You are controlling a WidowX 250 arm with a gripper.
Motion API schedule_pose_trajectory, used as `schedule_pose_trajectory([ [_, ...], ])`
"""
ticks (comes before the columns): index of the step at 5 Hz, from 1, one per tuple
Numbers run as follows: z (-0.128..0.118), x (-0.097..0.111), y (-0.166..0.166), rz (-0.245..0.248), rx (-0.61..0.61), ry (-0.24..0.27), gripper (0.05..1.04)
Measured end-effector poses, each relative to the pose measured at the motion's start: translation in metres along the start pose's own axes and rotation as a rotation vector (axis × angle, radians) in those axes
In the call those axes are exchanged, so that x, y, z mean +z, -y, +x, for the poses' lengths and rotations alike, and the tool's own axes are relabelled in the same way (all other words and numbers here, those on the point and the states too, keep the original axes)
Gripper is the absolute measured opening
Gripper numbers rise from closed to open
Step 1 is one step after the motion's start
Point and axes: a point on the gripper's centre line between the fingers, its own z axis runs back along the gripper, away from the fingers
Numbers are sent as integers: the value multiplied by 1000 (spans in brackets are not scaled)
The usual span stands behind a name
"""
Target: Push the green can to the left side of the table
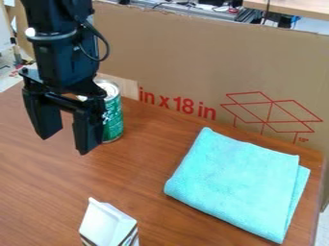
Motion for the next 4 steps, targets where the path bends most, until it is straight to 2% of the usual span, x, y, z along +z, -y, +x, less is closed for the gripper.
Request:
schedule_pose_trajectory([
  [1,-1,-5,0,-2,-3,-18,1003],
  [2,18,-11,1,-14,-4,5,1003],
  [3,41,-19,12,-3,-31,-24,1003],
  [4,60,-34,15,-23,-42,-30,1003],
])
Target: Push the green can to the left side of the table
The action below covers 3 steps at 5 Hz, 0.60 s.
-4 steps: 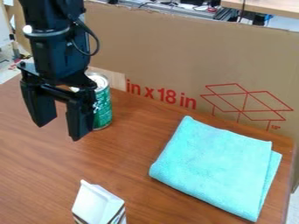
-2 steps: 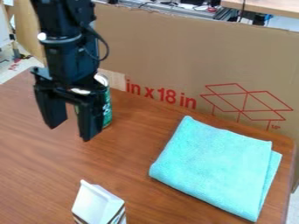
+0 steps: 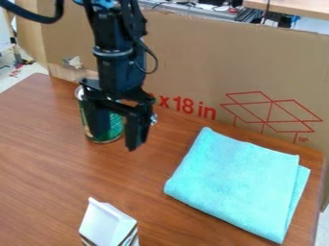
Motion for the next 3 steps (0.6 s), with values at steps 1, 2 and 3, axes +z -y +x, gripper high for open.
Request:
schedule_pose_trajectory([
  [1,20,-9,-2,2,-23,23,1003],
  [2,37,-13,-4,7,-31,55,1003],
  [3,52,-18,-12,14,-22,87,1003],
])
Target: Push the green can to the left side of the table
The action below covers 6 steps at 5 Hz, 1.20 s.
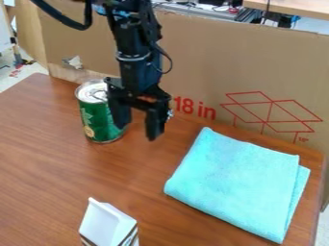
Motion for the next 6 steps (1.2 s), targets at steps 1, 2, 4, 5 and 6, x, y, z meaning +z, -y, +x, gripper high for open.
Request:
schedule_pose_trajectory([
  [1,12,-2,-15,-17,24,10,1003],
  [2,18,-6,-19,-19,44,-1,1003],
  [4,25,-8,-41,19,73,0,1003],
  [5,29,-6,-67,32,148,14,1003],
  [6,28,-4,-95,47,222,9,1003],
])
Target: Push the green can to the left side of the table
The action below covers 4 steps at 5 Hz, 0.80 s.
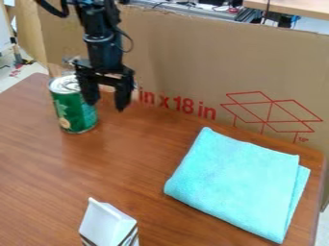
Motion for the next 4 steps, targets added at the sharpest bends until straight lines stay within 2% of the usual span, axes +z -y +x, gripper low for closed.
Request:
schedule_pose_trajectory([
  [1,4,0,-19,16,27,-14,1002],
  [2,4,-6,-41,49,51,-49,1002],
  [3,-2,-14,-73,75,97,-85,999],
  [4,-7,-14,-93,94,112,-119,999],
])
